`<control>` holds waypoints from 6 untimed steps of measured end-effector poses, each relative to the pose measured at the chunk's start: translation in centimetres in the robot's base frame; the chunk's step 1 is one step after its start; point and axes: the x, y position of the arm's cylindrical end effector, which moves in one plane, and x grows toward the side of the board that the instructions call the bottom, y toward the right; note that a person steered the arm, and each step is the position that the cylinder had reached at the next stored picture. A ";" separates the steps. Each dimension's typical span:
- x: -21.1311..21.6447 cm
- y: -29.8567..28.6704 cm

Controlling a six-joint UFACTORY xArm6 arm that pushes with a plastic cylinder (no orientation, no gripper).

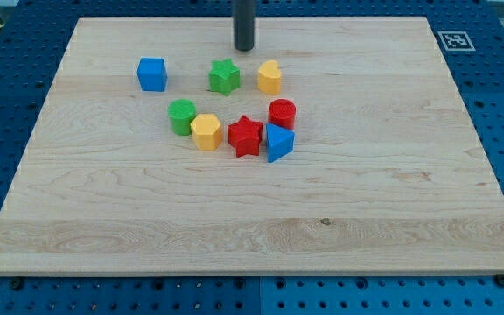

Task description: Slide the yellow heart closer to the red circle

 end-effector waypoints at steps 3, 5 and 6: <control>5.5 5.0; 6.2 6.6; 5.4 6.6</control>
